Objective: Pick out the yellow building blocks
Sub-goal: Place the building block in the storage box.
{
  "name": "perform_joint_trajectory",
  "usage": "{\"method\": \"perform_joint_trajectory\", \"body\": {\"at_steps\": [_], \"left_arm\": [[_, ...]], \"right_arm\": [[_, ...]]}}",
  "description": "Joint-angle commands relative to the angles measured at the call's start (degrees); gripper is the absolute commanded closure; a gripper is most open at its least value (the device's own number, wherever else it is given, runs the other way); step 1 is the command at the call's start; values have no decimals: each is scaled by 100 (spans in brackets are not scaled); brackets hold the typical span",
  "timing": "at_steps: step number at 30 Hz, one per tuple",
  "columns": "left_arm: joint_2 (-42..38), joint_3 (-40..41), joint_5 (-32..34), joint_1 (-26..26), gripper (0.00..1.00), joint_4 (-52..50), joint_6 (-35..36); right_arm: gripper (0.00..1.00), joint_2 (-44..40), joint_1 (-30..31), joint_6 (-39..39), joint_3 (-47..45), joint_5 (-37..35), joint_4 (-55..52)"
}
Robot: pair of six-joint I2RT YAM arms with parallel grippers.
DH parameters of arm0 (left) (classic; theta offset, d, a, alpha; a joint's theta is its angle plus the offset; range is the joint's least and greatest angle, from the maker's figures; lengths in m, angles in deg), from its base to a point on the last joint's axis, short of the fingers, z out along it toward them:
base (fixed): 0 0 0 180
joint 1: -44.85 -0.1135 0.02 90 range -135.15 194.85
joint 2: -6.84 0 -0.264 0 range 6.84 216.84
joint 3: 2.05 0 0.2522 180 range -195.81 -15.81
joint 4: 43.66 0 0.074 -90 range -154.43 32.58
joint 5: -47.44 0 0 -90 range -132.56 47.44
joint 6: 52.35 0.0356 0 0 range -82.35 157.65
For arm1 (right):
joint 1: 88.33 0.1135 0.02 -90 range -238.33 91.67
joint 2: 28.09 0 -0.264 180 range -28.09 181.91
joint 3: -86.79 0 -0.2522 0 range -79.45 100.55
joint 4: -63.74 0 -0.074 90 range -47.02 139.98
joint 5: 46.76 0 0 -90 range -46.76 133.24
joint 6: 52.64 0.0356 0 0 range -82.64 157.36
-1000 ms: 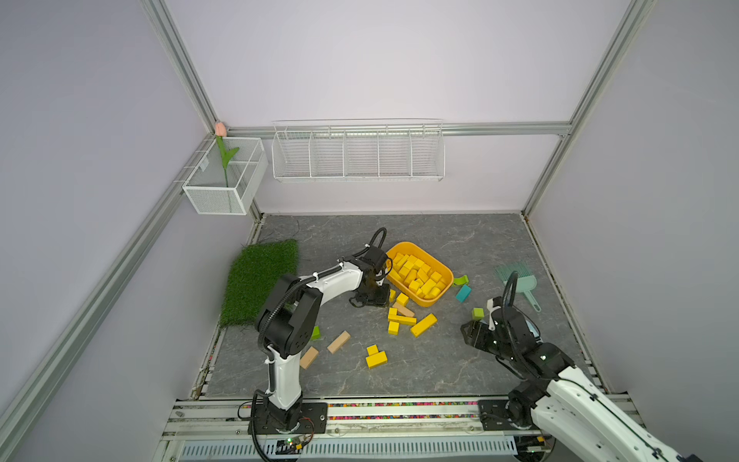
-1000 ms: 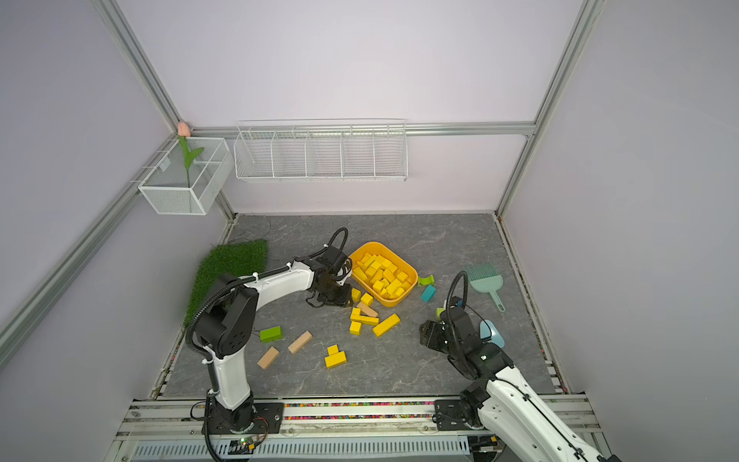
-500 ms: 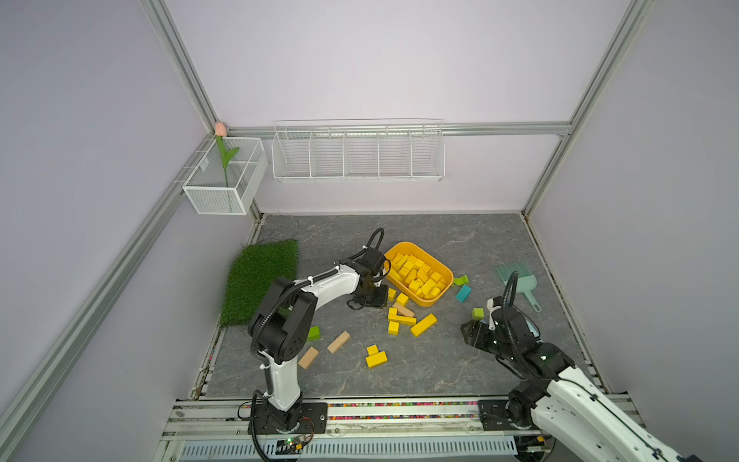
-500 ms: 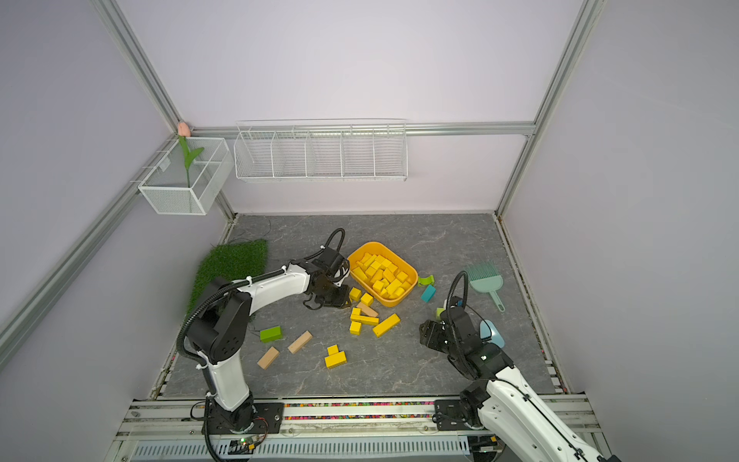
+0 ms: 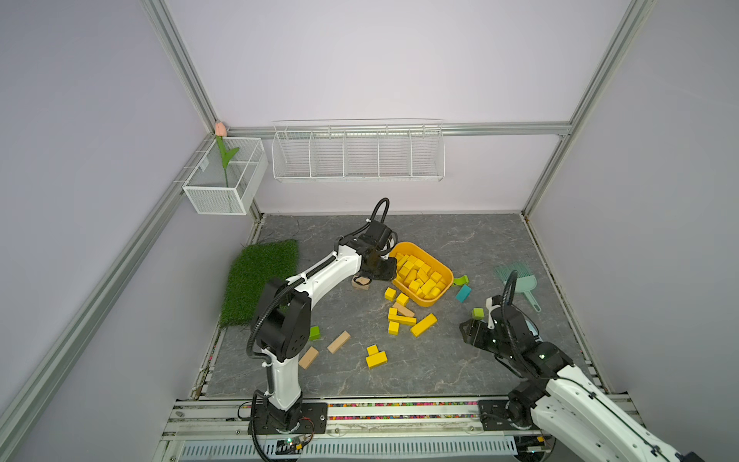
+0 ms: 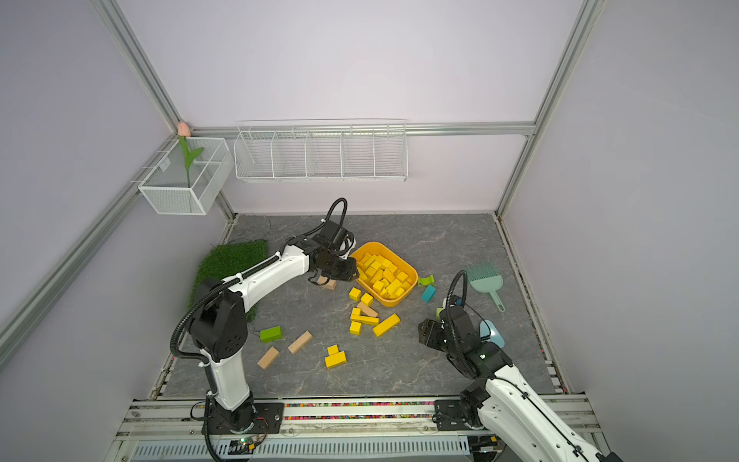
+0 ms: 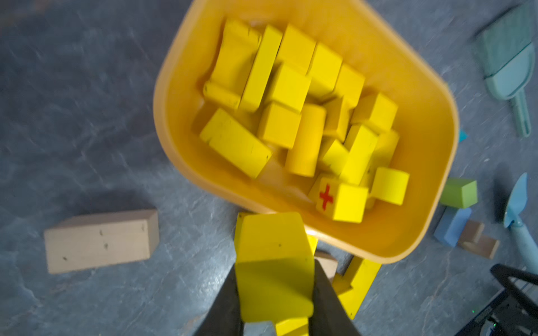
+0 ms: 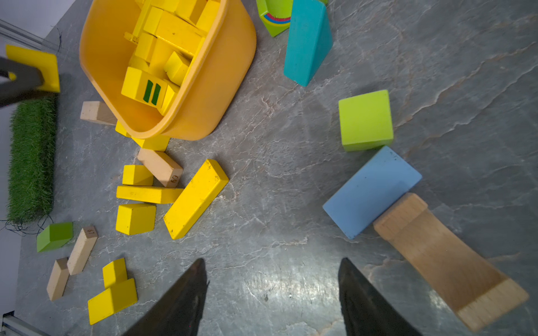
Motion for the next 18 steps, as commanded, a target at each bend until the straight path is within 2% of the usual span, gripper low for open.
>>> {"method": "perform_joint_trajectory", "body": {"at_steps": [1,10,15,18], "left_arm": [[570,-773,212,12,72,-766,282],[2204,-3153,531,3,70,-1550,562],[3157,-4632,320,-23,69,-2022,718],[3530,-5186,323,-23,69,-2165,691]], "right_arm": [[27,-131,-40,-40,-88,56,70],[27,-200,-63,-64,-132,99,104],[27,-191,-79,-77,-140,133,123],[27,-233,-80,-97,-149,135,114]]}}
